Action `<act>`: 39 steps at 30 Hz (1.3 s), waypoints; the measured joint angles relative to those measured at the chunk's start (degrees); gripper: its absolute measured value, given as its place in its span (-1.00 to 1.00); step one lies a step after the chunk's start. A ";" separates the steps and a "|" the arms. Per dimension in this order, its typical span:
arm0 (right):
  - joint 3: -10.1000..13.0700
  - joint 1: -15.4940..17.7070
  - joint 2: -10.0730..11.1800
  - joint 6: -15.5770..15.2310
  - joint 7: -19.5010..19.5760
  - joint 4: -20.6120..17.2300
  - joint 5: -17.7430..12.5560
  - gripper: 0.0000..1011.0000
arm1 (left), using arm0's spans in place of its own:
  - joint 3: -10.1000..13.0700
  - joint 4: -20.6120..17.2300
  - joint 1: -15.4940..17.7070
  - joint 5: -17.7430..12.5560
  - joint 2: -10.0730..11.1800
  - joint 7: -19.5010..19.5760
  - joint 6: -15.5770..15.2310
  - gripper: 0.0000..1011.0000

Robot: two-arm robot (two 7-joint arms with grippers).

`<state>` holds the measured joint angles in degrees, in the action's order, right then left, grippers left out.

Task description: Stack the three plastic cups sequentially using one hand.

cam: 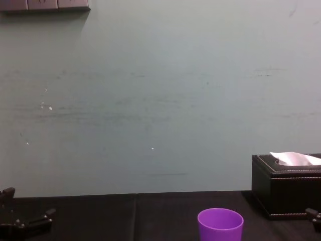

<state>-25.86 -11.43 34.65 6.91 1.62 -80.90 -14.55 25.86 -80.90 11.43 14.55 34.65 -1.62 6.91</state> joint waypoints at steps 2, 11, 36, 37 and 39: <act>0.00 0.00 0.00 0.00 0.00 0.00 0.00 0.99 | 0.00 0.00 0.00 0.00 0.00 0.00 0.00 1.00; 0.00 0.00 0.00 0.00 0.00 0.00 0.00 0.99 | 0.00 0.00 0.00 0.00 0.00 0.00 0.00 1.00; 0.00 0.00 0.00 0.00 0.00 0.00 0.00 0.99 | 0.00 0.00 0.00 0.00 0.00 0.00 0.00 1.00; 0.00 0.00 0.00 0.00 0.00 0.00 0.00 0.99 | 0.00 0.00 0.00 0.00 0.00 0.00 0.00 1.00; 0.00 0.00 0.00 0.00 0.00 0.00 0.00 0.99 | 0.00 0.00 0.00 0.00 0.00 0.00 0.00 1.00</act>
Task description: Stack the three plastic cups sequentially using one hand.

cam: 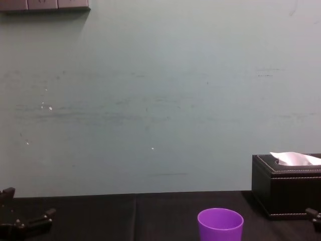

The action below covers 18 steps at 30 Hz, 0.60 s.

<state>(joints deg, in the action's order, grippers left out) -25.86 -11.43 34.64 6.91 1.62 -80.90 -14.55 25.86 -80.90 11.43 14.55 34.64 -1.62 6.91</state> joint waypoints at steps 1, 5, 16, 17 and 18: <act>0.00 0.00 0.00 0.00 0.00 0.00 0.00 0.99 | 0.00 0.00 0.00 0.00 0.00 0.00 0.00 1.00; 0.00 0.00 0.00 0.00 0.00 0.00 0.00 0.99 | 0.00 0.00 0.00 0.00 0.00 0.00 0.00 1.00; 1.88 1.94 0.66 -0.03 -2.21 -2.02 -1.67 0.99 | 0.00 0.00 0.00 0.00 0.00 0.00 0.00 1.00; 2.64 2.74 1.02 -0.03 -3.07 -2.90 -2.68 0.99 | 0.00 0.00 0.00 0.00 0.00 0.00 0.00 1.00; 3.04 3.19 1.26 -0.03 -3.52 -3.39 -3.18 0.99 | 0.00 0.00 0.00 0.00 0.00 0.00 0.00 1.00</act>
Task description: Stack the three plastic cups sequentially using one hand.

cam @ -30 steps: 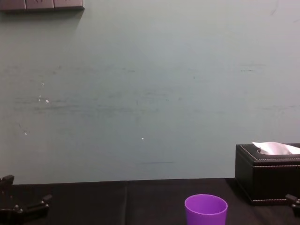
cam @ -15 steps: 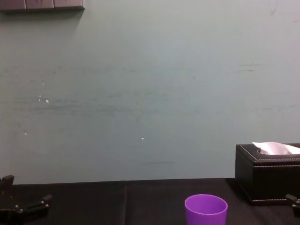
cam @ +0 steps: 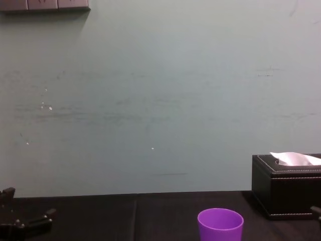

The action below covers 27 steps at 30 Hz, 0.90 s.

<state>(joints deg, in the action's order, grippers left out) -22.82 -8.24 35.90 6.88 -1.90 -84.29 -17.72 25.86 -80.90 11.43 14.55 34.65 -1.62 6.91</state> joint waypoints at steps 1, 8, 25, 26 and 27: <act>0.39 0.48 0.23 0.00 -0.54 -0.48 -0.66 0.99 | 0.00 0.00 0.00 0.00 0.00 0.00 0.00 1.00; 4.40 5.00 2.89 0.14 -5.90 -4.82 -7.00 0.99 | 0.00 0.00 0.00 0.00 0.00 0.00 0.00 1.00; 12.25 15.17 9.91 3.09 -23.70 -10.48 -19.57 0.99 | 0.00 0.00 0.00 0.00 0.00 0.00 0.00 1.00; 12.49 15.78 10.25 3.64 -24.86 -10.49 -19.60 0.99 | 0.00 0.00 0.00 0.00 0.00 0.00 0.00 1.00; 12.55 16.03 10.42 3.98 -25.41 -10.49 -19.55 0.99 | 0.00 0.00 0.00 0.00 0.00 0.00 0.00 1.00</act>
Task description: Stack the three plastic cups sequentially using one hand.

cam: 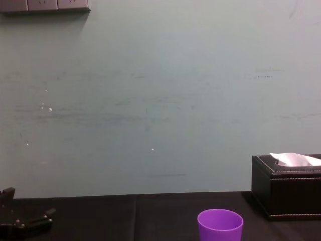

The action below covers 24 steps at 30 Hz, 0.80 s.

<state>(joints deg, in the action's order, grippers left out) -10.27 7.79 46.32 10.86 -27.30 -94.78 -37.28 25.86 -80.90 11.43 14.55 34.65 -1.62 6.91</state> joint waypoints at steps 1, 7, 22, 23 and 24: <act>0.02 0.24 0.16 0.28 -0.49 0.00 0.11 0.99 | 0.00 0.00 0.00 0.00 0.00 0.00 0.00 1.00; -0.68 1.33 1.24 2.80 -5.60 0.80 2.26 0.99 | 0.00 0.00 0.00 0.00 0.00 0.00 0.00 1.00; -3.60 -0.35 -0.71 2.72 -12.95 4.29 4.55 0.99 | 0.00 0.00 0.00 0.00 0.00 0.00 0.00 1.00; -3.68 -0.47 -0.87 2.61 -13.10 4.43 4.66 0.99 | 0.00 0.00 0.00 0.00 0.00 0.00 0.00 1.00; -3.82 -0.66 -1.11 2.43 -13.33 4.59 4.83 0.99 | 0.00 0.00 0.00 0.00 0.00 0.00 0.00 1.00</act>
<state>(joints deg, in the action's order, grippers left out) -14.09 7.13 45.21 13.29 -40.63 -90.19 -32.44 25.86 -80.90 11.43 14.55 34.65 -1.62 6.91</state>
